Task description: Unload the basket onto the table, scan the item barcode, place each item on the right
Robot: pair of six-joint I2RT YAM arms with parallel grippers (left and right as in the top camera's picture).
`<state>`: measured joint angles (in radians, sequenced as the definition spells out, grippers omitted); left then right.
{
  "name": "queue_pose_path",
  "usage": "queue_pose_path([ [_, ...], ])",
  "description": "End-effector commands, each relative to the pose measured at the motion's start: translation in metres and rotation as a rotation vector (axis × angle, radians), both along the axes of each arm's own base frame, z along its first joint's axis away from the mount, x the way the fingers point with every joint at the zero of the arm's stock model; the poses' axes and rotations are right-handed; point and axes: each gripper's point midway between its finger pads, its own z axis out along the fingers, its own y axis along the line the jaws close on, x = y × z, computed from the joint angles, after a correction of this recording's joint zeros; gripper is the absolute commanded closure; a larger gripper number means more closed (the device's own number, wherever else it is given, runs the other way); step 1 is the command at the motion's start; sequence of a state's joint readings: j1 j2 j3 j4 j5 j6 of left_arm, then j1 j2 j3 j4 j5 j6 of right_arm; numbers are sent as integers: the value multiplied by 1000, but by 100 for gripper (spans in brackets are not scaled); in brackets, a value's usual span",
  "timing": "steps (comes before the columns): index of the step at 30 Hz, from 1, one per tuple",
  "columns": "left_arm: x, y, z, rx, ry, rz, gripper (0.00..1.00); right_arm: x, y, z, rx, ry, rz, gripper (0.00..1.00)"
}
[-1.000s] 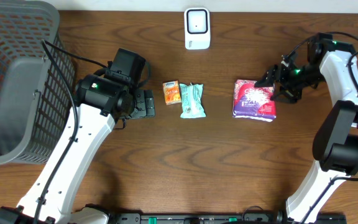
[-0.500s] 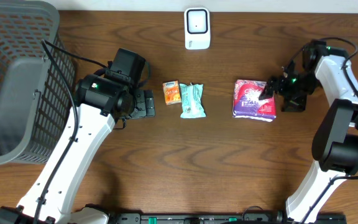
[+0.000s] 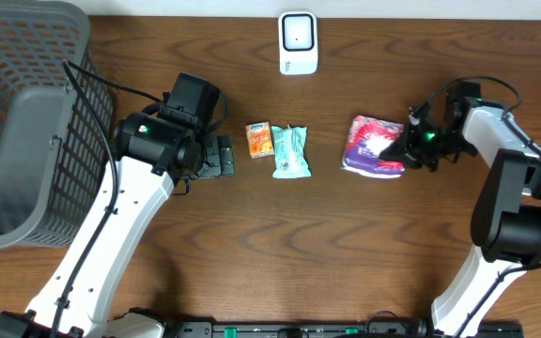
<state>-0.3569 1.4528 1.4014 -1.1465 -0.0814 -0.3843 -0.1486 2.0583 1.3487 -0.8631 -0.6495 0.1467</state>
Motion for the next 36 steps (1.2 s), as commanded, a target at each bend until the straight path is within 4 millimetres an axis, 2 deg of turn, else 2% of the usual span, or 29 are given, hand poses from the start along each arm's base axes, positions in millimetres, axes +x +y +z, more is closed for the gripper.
queue_pose_path([
  [1, 1, 2, 1, 9, -2, -9, 2, 15, 39, 32, 220, -10, -28, 99],
  [5, 1, 2, 1, 9, -2, -9, 2, 45, 60, 73, 378, -51, -76, 99],
  [8, 1, 2, 1, 9, -2, -9, 2, 73, 71, 92, 398, -100, -117, 99],
  [9, 1, 2, 1, 9, -2, -9, 2, 94, 83, 105, 407, -171, -131, 99],
  [13, 1, 2, 1, 9, -2, -9, 2, 139, 109, 130, 394, -354, -187, 99],
  [16, 1, 2, 1, 9, -2, -9, 2, 164, 124, 137, 325, -454, -288, 99],
  [21, 1, 2, 1, 9, -2, -9, 2, 190, 137, 142, 165, -614, -439, 99],
  [25, 1, 2, 1, 9, -2, -9, 2, 200, 131, 145, 80, -675, -547, 99],
  [31, 1, 2, 1, 9, -2, -9, 2, 213, 133, 150, 112, -743, -573, 99],
  [36, 1, 2, 1, 9, -2, -9, 2, 219, 138, 133, 132, -700, -572, 99],
])
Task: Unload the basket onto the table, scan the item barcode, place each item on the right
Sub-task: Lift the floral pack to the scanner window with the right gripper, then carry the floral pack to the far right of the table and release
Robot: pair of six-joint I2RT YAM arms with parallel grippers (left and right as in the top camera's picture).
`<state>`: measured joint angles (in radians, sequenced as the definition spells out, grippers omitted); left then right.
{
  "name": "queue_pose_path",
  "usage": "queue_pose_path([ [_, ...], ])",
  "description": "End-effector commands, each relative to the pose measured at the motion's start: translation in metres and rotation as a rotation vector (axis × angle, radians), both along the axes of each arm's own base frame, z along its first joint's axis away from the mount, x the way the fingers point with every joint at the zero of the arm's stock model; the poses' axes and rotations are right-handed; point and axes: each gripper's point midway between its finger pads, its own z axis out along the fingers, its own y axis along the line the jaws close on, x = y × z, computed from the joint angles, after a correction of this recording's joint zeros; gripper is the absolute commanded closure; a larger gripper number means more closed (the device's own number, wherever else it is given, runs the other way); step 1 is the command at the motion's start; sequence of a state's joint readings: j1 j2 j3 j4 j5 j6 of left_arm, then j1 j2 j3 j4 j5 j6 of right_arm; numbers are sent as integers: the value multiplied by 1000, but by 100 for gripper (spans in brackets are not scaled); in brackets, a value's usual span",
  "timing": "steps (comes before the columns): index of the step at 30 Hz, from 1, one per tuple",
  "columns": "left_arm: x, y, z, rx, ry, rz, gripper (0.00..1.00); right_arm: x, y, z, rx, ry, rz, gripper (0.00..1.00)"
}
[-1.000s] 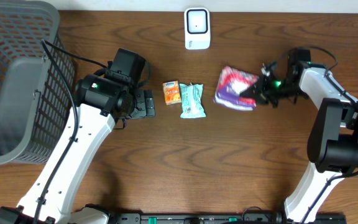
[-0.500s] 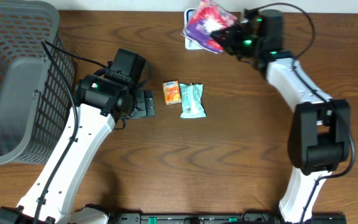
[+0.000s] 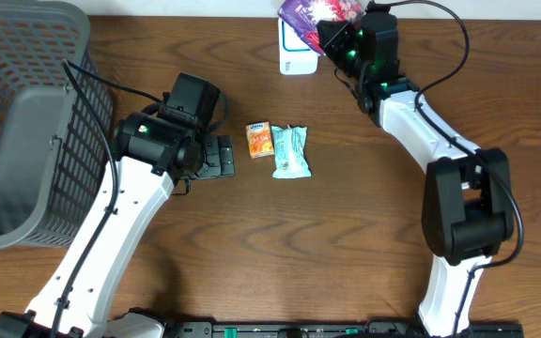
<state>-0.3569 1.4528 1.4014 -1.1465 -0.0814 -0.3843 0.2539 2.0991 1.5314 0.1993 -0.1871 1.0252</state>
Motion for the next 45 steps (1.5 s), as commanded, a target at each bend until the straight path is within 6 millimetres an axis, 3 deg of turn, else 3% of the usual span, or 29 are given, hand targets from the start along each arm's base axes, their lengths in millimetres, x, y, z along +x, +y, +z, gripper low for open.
queue_pose_path([
  [1, 1, 2, 1, 9, -2, -9, 2, 8, 2, -22, 10, 37, -6, 99],
  [7, 1, 2, 1, 9, -2, -9, 2, 12, -9, -7, -32, 0, 66, 99],
  [12, 1, 2, 1, 9, -2, -9, 2, 14, -53, 20, -36, 43, 82, 99],
  [16, 1, 2, 1, 9, -2, -9, 2, 1, -131, 33, -80, 168, -33, 99],
  [20, 1, 2, 1, 9, -2, -9, 2, -29, -218, 34, -107, 301, -172, 99],
  [24, 1, 2, 1, 9, -2, -9, 2, -67, -306, 22, -119, 409, -299, 99],
  [29, 1, 2, 1, 9, -2, -9, 2, -121, -398, -3, -87, 557, -501, 99],
  [33, 1, 2, 1, 9, -2, -9, 2, -150, -448, -17, -84, 600, -628, 99],
  [36, 1, 2, 1, 9, -2, -9, 2, -164, -475, -27, -82, 608, -692, 98],
  [41, 1, 2, 1, 9, -2, -9, 2, -167, -492, -43, -123, 582, -696, 71],
  [43, 1, 2, 1, 9, -2, -9, 2, -165, -494, -47, -166, 563, -671, 42],
  [45, 1, 2, 1, 9, -2, -9, 2, -165, -493, -50, -191, 561, -648, 29],
])
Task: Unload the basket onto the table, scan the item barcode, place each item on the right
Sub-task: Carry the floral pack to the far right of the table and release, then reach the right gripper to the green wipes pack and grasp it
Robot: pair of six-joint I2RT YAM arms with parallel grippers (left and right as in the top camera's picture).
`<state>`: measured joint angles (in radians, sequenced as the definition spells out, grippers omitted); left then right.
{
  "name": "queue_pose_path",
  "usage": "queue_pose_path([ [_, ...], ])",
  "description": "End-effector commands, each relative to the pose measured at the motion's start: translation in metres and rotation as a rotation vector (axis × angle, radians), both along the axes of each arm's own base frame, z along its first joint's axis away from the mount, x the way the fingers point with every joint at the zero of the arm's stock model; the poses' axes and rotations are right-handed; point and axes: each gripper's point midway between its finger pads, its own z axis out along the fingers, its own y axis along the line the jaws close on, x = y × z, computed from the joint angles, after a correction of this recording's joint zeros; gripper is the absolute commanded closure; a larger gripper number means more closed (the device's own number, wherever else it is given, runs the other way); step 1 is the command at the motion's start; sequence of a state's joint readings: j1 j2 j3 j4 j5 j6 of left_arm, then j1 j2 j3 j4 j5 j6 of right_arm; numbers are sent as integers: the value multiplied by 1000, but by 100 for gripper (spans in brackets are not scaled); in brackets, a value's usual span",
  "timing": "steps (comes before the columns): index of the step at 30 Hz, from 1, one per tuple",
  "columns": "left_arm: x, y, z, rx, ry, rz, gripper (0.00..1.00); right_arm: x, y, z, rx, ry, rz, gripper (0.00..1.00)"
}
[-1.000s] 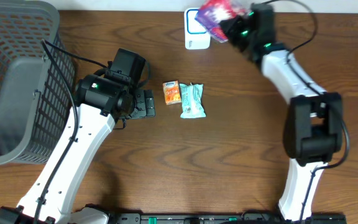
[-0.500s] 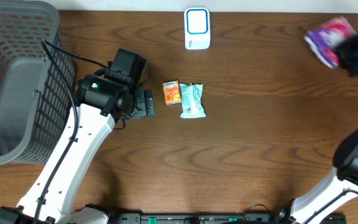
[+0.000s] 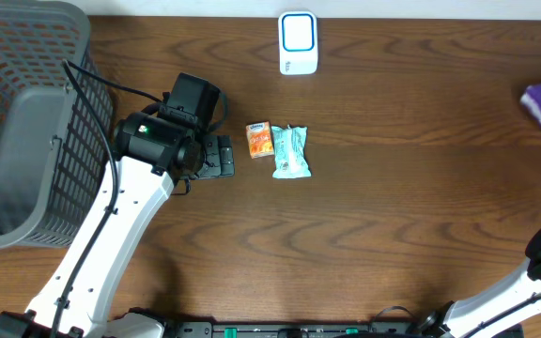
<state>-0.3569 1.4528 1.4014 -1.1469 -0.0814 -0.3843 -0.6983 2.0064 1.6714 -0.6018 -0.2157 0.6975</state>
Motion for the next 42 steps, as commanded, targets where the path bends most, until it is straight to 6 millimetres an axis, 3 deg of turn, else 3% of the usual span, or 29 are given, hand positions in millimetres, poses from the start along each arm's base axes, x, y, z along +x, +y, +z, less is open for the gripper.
queue_pose_path([
  [1, 1, 2, 1, 9, -3, -9, 2, -1, 5, -12, -37, 38, 78, 26],
  [5, 1, 2, 1, 9, -3, -9, 2, 6, 20, -8, 24, -13, 137, 23],
  [10, 1, 2, 1, 9, -3, -9, 2, 33, 63, 17, 176, -209, 322, 25],
  [14, 1, 2, 1, 9, -3, -9, 2, 49, 119, 35, 270, -316, 538, 27],
  [17, 1, 2, 1, 9, -3, -9, 2, 54, 174, 36, 300, -322, 726, 26],
  [20, 1, 2, 1, 9, -3, -9, 2, 50, 235, 26, 329, -255, 889, 18],
  [24, 1, 2, 1, 9, -3, -9, 2, 35, 314, 6, 324, -111, 1084, 16],
  [25, 1, 2, 1, 9, -3, -9, 2, 29, 332, -2, 309, -47, 1120, 18],
  [26, 1, 2, 1, 9, -3, -9, 2, 20, 352, -13, 274, 47, 1154, 34],
  [28, 1, 2, 1, 9, -3, -9, 2, 10, 375, -25, 229, 131, 1200, 52],
  [29, 1, 2, 1, 9, -3, -9, 2, 4, 393, -30, 215, 160, 1241, 54],
  [32, 1, 2, 1, 9, -3, -9, 2, -8, 434, -39, 209, 176, 1336, 30],
  [36, 1, 2, 1, 9, -3, -9, 2, -25, 480, -58, 201, 193, 1420, 31],
  [42, 1, 2, 1, 9, -3, -9, 2, -39, 520, -90, 191, 206, 1392, 30],
])
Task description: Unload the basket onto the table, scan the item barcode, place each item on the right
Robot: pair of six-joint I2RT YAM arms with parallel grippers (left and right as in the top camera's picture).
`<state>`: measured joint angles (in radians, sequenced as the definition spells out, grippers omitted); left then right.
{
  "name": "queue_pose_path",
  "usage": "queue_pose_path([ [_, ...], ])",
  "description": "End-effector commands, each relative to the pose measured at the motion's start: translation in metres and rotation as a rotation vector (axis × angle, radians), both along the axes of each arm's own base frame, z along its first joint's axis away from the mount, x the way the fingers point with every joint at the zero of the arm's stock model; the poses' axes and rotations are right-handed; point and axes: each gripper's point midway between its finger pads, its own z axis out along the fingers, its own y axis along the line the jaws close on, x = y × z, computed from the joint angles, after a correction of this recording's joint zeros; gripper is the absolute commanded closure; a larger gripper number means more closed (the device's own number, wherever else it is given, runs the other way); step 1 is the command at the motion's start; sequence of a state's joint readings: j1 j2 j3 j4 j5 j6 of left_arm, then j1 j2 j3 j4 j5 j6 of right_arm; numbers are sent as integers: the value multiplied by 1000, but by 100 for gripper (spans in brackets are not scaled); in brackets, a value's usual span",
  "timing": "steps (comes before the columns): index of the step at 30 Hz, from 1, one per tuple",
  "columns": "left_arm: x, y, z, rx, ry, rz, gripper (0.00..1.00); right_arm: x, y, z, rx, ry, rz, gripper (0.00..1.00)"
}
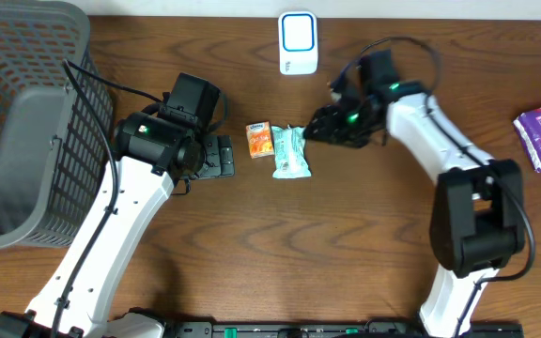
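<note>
The white barcode scanner point(298, 42) stands at the back middle of the table. A small orange packet point(258, 139) and a teal packet point(290, 151) lie side by side at the centre. My right gripper point(315, 130) is low at the teal packet's upper right end and looks open, with nothing in it. A purple packet lies alone at the far right edge. My left gripper point(220, 156) hovers just left of the orange packet, and its jaws are not clear from above.
A large grey mesh basket point(26, 122) fills the left side of the table. The right arm's cable loops above its forearm point(425, 113), near the scanner. The table's front edge holds the arm bases point(299, 329).
The right arm, then out of the frame, now reaches in to the teal packet at the centre. The purple packet lies at the far right edge. The left arm has not moved.
My right gripper first held the purple packet on the table at the right. Then it held that packet up in front of the scanner. After that the packet was at the far right edge. It lies there now, and the right gripper is at the teal packet.
</note>
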<state>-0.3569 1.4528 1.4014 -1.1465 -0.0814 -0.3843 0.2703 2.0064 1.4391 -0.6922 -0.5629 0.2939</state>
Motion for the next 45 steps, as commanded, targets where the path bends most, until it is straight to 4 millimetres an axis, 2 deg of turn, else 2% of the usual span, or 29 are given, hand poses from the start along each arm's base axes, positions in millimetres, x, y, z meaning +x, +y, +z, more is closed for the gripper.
queue_pose_path([
  [1, 1, 2, 1, 9, -2, -9, 2, -11, 7, -23, -43, 55, -67, 30],
  [8, 1, 2, 1, 9, -2, -9, 2, -18, 24, -47, -9, 52, -130, 38],
  [14, 1, 2, 1, 9, -2, -9, 2, -25, 35, -55, 17, 35, -118, 46],
  [16, 1, 2, 1, 9, -2, -9, 2, -27, 39, -57, 19, 24, -108, 53],
  [21, 1, 2, 1, 9, -2, -9, 2, -25, 38, -60, -17, 9, -125, 98],
  [24, 1, 2, 1, 10, -2, -9, 2, -19, 34, -52, -12, -11, -130, 99],
  [27, 1, 2, 1, 9, -2, -9, 2, -8, 27, -30, -28, -81, -81, 99],
  [30, 1, 2, 1, 9, -2, -9, 2, 2, 7, -5, -134, -165, -46, 99],
  [32, 1, 2, 1, 9, -2, -9, 2, 8, -14, 9, -270, -222, -43, 99],
  [36, 1, 2, 1, 9, -2, -9, 2, 12, -68, 33, -604, -281, -137, 99],
  [39, 1, 2, 1, 9, -2, -9, 2, 7, -115, 47, -897, -311, -286, 99],
  [43, 1, 2, 1, 9, -2, -9, 2, -6, -162, 55, -1210, -336, -404, 99],
  [45, 1, 2, 1, 9, -2, -9, 2, -12, -174, 49, -1304, -326, -418, 98],
])
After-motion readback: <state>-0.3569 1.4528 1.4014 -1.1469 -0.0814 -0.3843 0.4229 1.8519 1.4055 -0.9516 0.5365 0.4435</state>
